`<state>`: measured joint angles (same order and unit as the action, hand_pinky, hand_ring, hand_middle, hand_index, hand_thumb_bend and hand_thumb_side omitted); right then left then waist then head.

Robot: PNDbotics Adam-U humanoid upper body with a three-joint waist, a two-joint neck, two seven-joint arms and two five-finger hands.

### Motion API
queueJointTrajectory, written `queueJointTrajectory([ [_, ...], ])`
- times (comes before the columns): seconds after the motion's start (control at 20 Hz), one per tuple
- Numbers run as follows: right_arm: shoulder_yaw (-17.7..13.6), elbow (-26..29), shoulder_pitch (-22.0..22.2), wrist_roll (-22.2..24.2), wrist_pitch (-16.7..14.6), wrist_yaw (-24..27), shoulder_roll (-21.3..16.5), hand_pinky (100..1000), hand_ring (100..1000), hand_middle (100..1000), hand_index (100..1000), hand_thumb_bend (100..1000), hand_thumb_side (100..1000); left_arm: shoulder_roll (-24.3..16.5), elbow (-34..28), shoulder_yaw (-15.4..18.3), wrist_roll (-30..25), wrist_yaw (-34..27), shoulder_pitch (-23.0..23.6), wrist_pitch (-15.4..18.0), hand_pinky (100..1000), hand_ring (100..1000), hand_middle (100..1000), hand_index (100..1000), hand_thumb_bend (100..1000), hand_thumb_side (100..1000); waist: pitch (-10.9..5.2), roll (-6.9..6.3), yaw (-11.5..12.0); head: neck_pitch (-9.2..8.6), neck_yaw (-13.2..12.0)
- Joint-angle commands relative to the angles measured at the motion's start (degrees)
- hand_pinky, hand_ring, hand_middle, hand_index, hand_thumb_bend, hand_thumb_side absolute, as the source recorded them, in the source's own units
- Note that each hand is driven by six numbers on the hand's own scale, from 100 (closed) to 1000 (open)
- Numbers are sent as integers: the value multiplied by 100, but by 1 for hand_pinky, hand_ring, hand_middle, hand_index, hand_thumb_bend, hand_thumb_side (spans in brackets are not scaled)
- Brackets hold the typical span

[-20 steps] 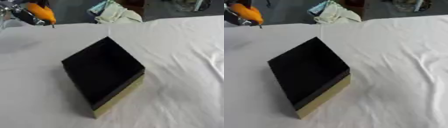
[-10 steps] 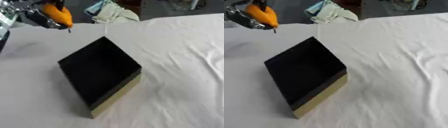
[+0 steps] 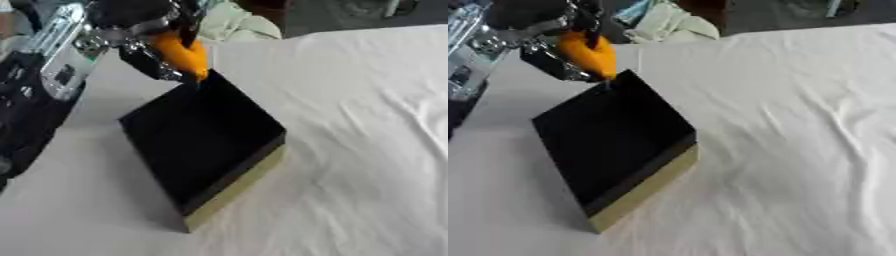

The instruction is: Pick up objects on the table and place them in the box.

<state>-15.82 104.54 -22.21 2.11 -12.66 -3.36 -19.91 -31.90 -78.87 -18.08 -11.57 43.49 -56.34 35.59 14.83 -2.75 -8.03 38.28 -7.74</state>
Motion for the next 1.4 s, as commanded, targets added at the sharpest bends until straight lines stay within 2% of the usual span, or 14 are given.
queueJointTrajectory([
  [0.05,-13,109,-63,6,7,22,-65,679,567,607,817,100,843,118,-43,31,-69,172,-56,8,100,269,327,367,548,100,-101,30,-2,58,-35],
  [0.45,-29,108,-48,20,22,36,-11,678,566,606,817,100,848,551,184,-16,-364,360,164,144,100,271,330,368,489,100,-65,46,-11,77,-1],
  [0.8,-39,110,-45,23,30,39,-10,678,565,605,817,100,850,559,373,-148,-696,404,328,303,111,334,390,433,466,100,-56,41,-14,84,23],
  [0.95,-39,109,-44,30,33,39,-3,678,565,605,817,100,849,513,366,-163,-823,388,342,395,204,403,452,514,516,100,-60,42,-8,72,30],
  [1.0,-39,111,-44,32,34,40,-1,678,565,605,817,100,849,491,356,-163,-869,416,345,415,296,468,498,583,549,100,-62,41,-6,66,28],
  [1.1,-42,113,-41,35,37,42,4,678,564,604,817,100,849,436,295,-152,-974,574,343,446,527,632,634,720,682,100,-64,42,-2,57,27],
  [1.15,-42,113,-38,38,38,43,6,678,564,604,817,100,847,391,216,-127,-995,735,328,460,606,725,717,780,762,100,-65,44,1,56,32],
  [1.25,-42,114,-34,47,37,44,7,678,564,604,817,100,849,319,68,-58,-926,1104,320,459,672,788,777,836,819,100,-65,46,10,55,41],
  [1.4,-46,112,-31,50,40,49,8,678,564,604,817,100,851,247,3,18,-727,1502,329,409,717,832,820,868,858,177,-66,49,21,48,44],
])
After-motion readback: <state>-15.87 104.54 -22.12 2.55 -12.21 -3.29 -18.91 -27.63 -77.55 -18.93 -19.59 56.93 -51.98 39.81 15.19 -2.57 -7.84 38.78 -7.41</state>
